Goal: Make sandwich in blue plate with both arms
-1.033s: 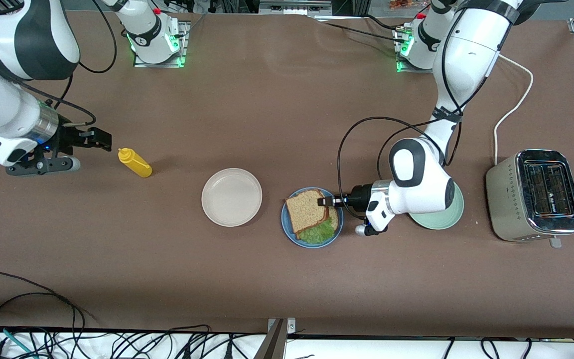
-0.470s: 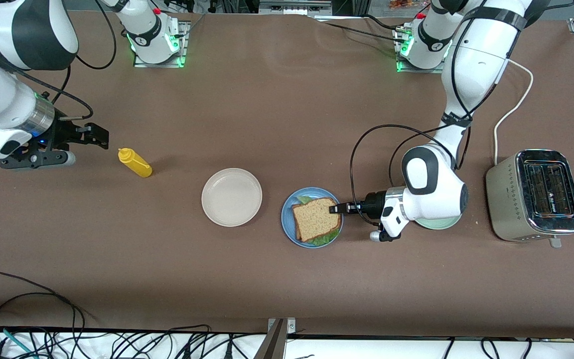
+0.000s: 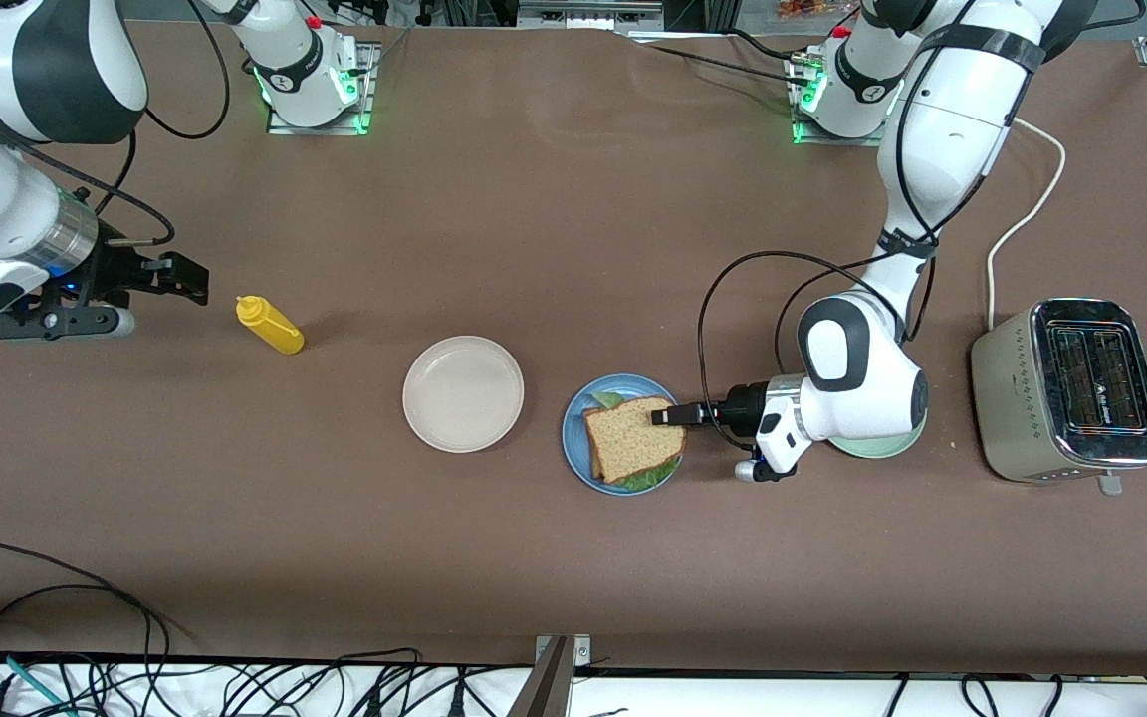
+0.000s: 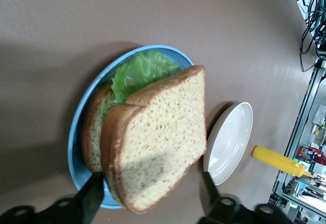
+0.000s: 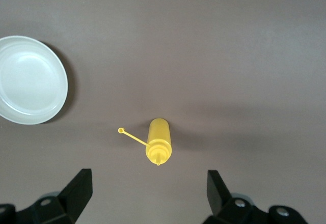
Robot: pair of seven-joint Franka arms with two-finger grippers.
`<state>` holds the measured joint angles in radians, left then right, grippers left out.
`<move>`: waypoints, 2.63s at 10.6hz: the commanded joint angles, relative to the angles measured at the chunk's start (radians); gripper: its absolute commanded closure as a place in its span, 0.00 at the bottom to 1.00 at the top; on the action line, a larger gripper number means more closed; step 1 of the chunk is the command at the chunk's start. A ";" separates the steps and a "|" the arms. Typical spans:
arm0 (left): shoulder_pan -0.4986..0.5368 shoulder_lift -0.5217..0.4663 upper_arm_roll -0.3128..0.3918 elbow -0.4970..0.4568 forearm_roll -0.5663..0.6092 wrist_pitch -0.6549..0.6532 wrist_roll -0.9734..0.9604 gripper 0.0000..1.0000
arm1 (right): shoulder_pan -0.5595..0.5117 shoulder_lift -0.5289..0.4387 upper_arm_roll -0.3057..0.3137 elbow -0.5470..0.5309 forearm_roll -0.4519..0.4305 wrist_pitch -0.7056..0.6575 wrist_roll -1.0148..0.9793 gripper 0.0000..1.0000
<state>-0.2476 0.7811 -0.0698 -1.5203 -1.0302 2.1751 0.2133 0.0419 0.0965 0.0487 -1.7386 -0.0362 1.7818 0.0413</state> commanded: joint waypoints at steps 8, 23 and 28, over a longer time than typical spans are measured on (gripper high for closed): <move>0.036 -0.040 0.024 -0.015 -0.025 0.003 0.074 0.00 | 0.009 -0.009 -0.009 0.017 0.015 0.015 0.057 0.00; 0.284 -0.724 0.035 -0.215 0.886 -0.323 -0.070 0.00 | 0.013 0.011 -0.006 0.013 0.019 0.034 0.121 0.00; 0.280 -0.861 0.024 -0.170 1.031 -0.552 -0.204 0.00 | 0.012 0.009 -0.007 0.010 0.019 0.030 0.117 0.00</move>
<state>0.0370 -0.0288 -0.0445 -1.6990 -0.0855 1.6924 0.0801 0.0507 0.1102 0.0473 -1.7291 -0.0336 1.8090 0.1523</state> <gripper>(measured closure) 0.000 0.000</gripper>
